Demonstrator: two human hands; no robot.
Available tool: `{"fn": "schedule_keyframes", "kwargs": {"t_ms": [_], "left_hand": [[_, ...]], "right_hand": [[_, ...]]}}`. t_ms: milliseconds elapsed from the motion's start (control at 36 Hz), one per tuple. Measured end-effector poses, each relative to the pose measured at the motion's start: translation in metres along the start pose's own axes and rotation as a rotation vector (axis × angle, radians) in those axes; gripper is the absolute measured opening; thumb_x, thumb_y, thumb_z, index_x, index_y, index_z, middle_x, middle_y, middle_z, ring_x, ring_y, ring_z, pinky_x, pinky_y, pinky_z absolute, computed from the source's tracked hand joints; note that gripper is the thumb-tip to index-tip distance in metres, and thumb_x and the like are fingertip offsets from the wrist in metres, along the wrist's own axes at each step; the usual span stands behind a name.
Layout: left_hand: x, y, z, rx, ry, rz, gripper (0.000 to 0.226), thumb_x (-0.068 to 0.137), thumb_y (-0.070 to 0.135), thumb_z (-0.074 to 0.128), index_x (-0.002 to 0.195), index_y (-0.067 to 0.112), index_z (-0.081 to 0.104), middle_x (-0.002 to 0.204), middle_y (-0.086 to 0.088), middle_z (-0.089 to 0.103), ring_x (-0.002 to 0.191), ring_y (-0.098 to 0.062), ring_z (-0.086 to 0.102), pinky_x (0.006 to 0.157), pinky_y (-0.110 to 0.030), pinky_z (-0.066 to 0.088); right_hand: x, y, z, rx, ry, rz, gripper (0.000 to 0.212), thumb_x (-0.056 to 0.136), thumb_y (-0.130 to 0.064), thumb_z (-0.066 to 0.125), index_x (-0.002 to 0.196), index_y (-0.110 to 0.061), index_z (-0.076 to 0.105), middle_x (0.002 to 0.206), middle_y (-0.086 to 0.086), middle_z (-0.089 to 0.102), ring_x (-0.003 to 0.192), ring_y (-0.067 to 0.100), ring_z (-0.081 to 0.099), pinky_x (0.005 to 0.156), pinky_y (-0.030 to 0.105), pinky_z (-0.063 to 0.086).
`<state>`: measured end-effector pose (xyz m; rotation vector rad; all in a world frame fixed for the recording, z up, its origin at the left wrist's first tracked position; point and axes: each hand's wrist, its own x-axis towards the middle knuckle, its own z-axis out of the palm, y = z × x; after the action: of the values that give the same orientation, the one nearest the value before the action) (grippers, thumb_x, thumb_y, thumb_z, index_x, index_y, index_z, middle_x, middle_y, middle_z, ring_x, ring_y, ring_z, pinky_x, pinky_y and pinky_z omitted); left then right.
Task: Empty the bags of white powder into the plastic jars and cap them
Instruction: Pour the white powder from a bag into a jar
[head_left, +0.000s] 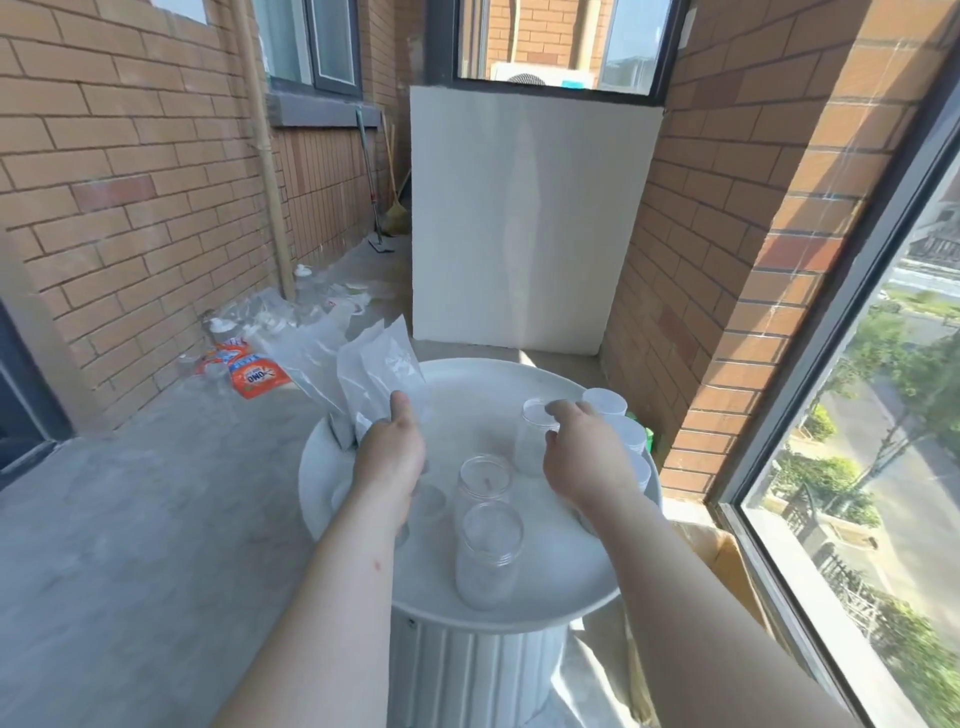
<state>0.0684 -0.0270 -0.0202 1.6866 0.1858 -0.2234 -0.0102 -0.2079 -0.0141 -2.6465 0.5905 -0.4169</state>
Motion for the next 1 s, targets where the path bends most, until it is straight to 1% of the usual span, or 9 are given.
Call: {"fn": "schedule_keyframes", "kwargs": {"t_ms": [139,222,444,611,667,722,806,944,1000], "left_hand": [[0.008,0.007,-0.003,-0.186,0.063,-0.007,0.055,0.101,0.056,0.023,0.083,0.015,0.055,0.093,-0.007,0.064,0.076,-0.026,0.064,0.068,-0.033,0.045],[0.009,0.011,-0.004,-0.253,0.071,-0.016,0.052,0.101,0.055,0.024,0.084,0.016,0.055,0.089,-0.004,0.062,0.079,-0.026,0.063,0.067,-0.032,0.044],[0.016,0.013,-0.007,-0.328,0.074,-0.015,0.051,0.102,0.053,0.025,0.083,0.017,0.054,0.079,0.0,0.061,0.08,-0.024,0.062,0.068,-0.03,0.042],[0.02,0.014,-0.013,-0.345,0.089,-0.003,0.055,0.103,0.055,0.024,0.079,0.017,0.055,0.074,0.001,0.06,0.08,-0.025,0.062,0.066,-0.03,0.042],[0.018,0.015,-0.016,-0.35,0.089,-0.016,0.056,0.103,0.055,0.024,0.08,0.016,0.057,0.073,0.001,0.06,0.079,-0.025,0.062,0.064,-0.029,0.042],[0.018,0.015,-0.019,-0.361,0.09,-0.02,0.055,0.103,0.055,0.025,0.082,0.016,0.058,0.074,0.001,0.06,0.078,-0.024,0.061,0.062,-0.029,0.042],[0.017,0.016,-0.024,-0.374,0.083,-0.041,0.053,0.103,0.056,0.025,0.084,0.017,0.057,0.075,0.0,0.061,0.075,-0.024,0.061,0.061,-0.03,0.041],[0.015,0.021,-0.034,-0.402,0.088,-0.082,0.056,0.103,0.057,0.025,0.093,0.015,0.061,0.076,0.001,0.061,0.065,-0.02,0.061,0.06,-0.029,0.041],[0.017,0.02,-0.038,-0.408,0.097,-0.089,0.06,0.102,0.058,0.024,0.1,0.014,0.063,0.082,0.001,0.065,0.072,-0.02,0.066,0.065,-0.03,0.044]], "right_hand": [[0.029,-0.004,0.006,-0.197,-0.143,-0.005,0.037,0.1,-0.012,0.044,0.137,-0.015,0.05,0.133,0.006,0.051,0.114,0.031,0.057,0.074,0.033,0.043],[0.04,-0.008,0.014,-0.138,-0.165,0.016,0.021,0.102,-0.021,0.043,0.115,-0.015,0.059,0.112,0.008,0.061,0.103,0.032,0.06,0.07,0.032,0.042],[0.037,-0.036,0.025,0.024,-0.211,0.006,0.029,0.102,-0.023,0.043,0.11,-0.004,0.064,0.103,0.011,0.07,0.091,0.029,0.063,0.065,0.032,0.046],[0.033,-0.041,0.03,0.049,-0.146,-0.027,0.034,0.103,-0.023,0.038,0.076,-0.004,0.048,0.072,0.009,0.052,0.072,0.027,0.046,0.052,0.033,0.031],[0.032,-0.043,0.029,0.102,-0.163,-0.02,0.044,0.105,-0.031,0.035,0.077,-0.001,0.052,0.074,0.01,0.058,0.075,0.029,0.052,0.058,0.032,0.04],[0.035,-0.042,0.027,0.185,-0.202,0.006,0.05,0.106,-0.038,0.033,0.094,-0.002,0.066,0.09,0.011,0.071,0.087,0.03,0.063,0.077,0.035,0.052],[0.037,-0.042,0.023,0.238,-0.195,0.037,0.053,0.105,-0.045,0.032,0.102,-0.008,0.069,0.096,0.008,0.073,0.091,0.03,0.066,0.086,0.039,0.054],[0.043,-0.058,0.019,0.172,0.029,-0.008,0.048,0.102,-0.043,0.038,0.07,-0.009,0.051,0.066,0.005,0.058,0.069,0.03,0.055,0.06,0.035,0.045],[0.047,-0.072,0.018,0.122,0.024,-0.061,0.037,0.098,-0.036,0.043,0.072,-0.013,0.053,0.071,0.004,0.061,0.073,0.029,0.057,0.062,0.034,0.048]]}}
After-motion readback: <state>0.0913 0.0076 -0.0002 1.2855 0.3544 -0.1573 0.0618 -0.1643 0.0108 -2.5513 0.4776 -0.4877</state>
